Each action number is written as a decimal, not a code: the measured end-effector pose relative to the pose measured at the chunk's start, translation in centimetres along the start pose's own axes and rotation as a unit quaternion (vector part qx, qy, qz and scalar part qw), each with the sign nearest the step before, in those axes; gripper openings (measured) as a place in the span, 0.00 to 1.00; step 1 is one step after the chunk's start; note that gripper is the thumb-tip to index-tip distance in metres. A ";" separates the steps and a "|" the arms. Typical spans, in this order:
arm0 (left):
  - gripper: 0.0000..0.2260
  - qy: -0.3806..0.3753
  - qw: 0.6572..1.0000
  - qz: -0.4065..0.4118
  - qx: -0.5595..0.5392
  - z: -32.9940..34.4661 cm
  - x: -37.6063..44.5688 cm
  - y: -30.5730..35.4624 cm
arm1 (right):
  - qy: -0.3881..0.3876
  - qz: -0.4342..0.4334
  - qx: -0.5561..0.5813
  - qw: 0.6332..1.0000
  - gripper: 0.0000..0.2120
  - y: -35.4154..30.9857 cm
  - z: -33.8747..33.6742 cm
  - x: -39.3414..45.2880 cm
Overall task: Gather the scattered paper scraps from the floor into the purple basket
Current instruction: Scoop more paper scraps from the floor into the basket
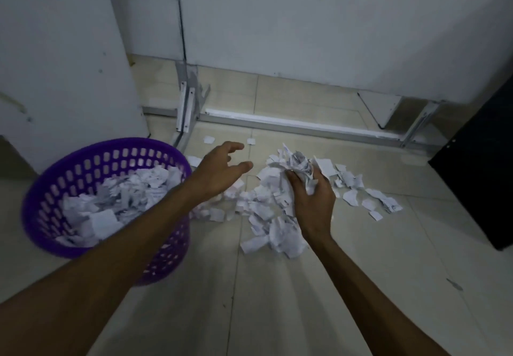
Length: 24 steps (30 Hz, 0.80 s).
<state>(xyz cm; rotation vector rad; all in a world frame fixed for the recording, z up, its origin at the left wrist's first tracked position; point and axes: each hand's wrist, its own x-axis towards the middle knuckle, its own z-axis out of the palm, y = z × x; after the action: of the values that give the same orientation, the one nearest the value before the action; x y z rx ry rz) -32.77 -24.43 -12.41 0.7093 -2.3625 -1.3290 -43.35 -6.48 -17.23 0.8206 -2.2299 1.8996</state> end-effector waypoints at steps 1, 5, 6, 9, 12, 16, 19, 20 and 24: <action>0.23 0.004 1.000 0.005 0.004 -1.6 -0.2 0.3 | -0.006 -0.007 0.008 1.000 0.11 -1.3 0.9 0.2; 0.22 0.070 0.997 0.004 0.035 -9.1 -1.5 0.2 | -0.019 -0.025 0.048 0.998 0.14 -6.1 6.0 0.5; 0.22 0.086 0.995 0.000 0.041 -10.9 -2.1 -0.2 | -0.026 -0.025 0.056 0.998 0.16 -7.3 7.5 0.3; 0.22 0.117 0.992 -0.024 0.048 -15.4 -4.3 -2.1 | -0.055 -0.041 0.079 0.994 0.21 -10.4 12.0 -0.5; 0.22 0.155 0.985 -0.046 0.060 -18.4 -7.1 -4.8 | -0.100 -0.057 0.070 0.991 0.20 -12.3 16.2 -2.1; 0.17 0.233 0.968 -0.035 0.088 -20.3 -9.6 -8.5 | -0.228 -0.094 -0.038 0.968 0.21 -12.4 20.0 -4.2; 0.15 0.265 0.956 -0.036 0.122 -20.9 -10.9 -10.8 | -0.354 -0.142 -0.166 0.909 0.32 -11.2 21.0 -5.1; 0.14 0.273 0.953 -0.038 0.126 -21.3 -11.4 -11.8 | -0.379 -0.140 -0.187 0.895 0.36 -10.9 21.5 -5.4; 0.14 0.260 0.961 -0.041 0.084 -20.9 -12.0 -13.5 | -0.364 -0.137 -0.176 0.904 0.35 -10.3 21.4 -5.2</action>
<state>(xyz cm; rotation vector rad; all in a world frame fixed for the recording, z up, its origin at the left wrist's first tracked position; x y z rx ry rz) -8.74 -37.96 -14.04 1.0682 -2.0402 -0.8382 -28.58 -25.63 -14.87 1.8717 -2.5104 1.1002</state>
